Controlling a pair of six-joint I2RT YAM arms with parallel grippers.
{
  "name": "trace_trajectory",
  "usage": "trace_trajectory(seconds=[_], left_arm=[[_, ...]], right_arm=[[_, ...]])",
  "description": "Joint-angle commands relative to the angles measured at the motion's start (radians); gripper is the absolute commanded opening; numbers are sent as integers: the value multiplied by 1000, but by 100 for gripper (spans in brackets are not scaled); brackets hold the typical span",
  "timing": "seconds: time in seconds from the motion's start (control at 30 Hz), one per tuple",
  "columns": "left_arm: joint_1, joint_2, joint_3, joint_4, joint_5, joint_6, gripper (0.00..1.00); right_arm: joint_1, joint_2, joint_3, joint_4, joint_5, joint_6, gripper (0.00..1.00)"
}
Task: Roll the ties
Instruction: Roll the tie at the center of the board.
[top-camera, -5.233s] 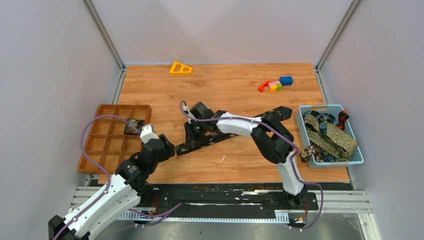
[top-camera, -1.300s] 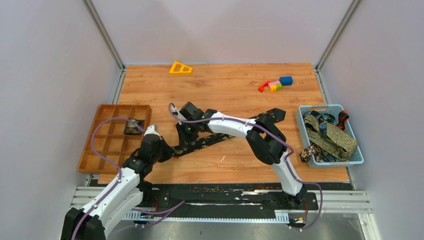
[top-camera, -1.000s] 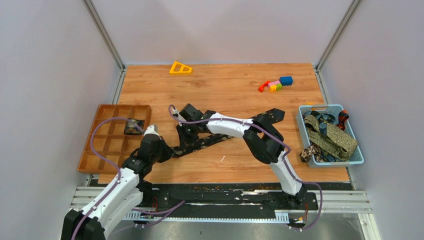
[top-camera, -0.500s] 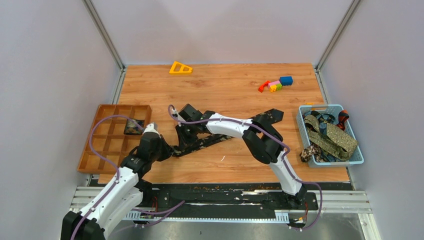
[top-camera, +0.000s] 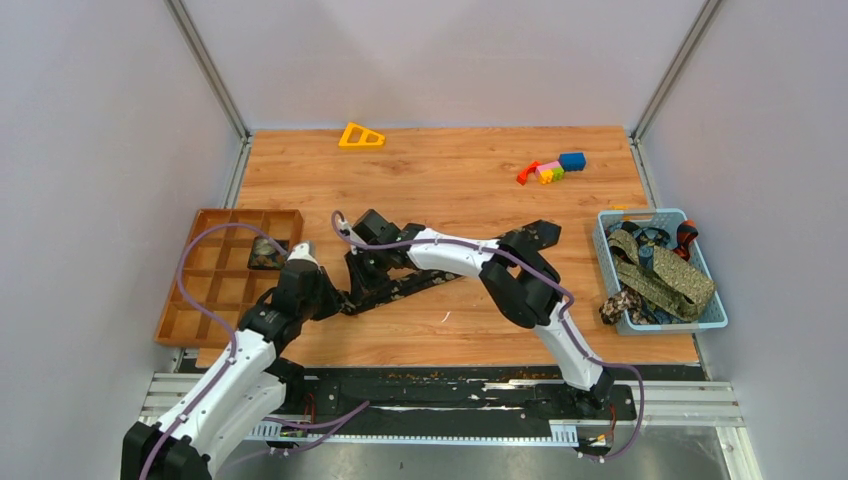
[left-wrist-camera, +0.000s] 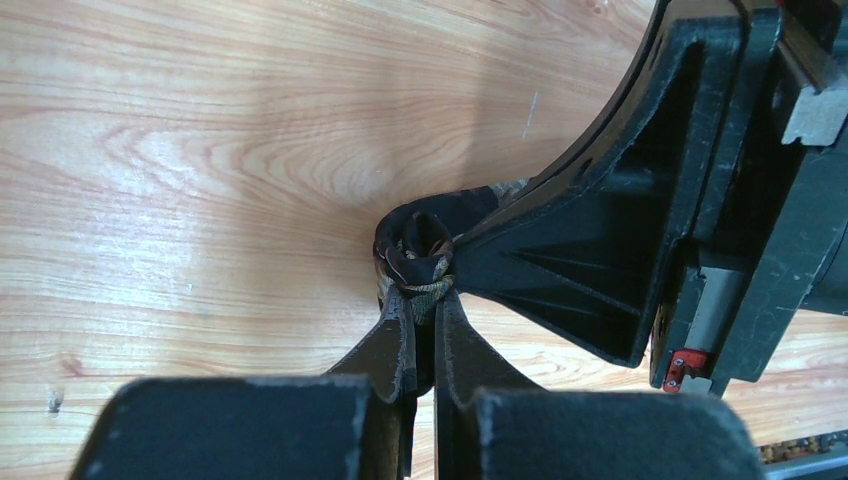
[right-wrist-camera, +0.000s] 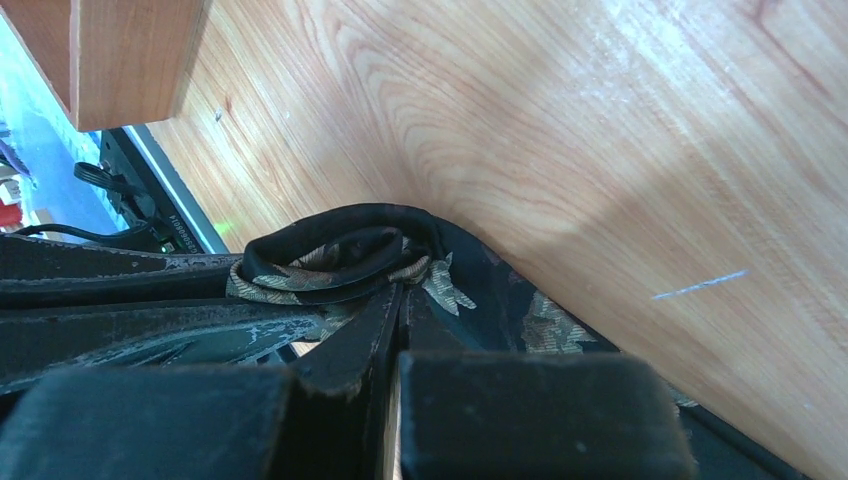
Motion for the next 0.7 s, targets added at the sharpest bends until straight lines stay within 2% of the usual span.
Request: trace_trajectory(seconds=[0.0, 0.37, 0.67], left_arm=[[4, 19, 66, 22, 3, 40, 0], [4, 119, 124, 10, 28, 76, 0], [-30, 228, 148, 31, 15, 85, 0]], right_arm=[[26, 17, 47, 57, -51, 36, 0], [32, 33, 40, 140, -133, 86, 0], [20, 31, -2, 164, -138, 88, 0]])
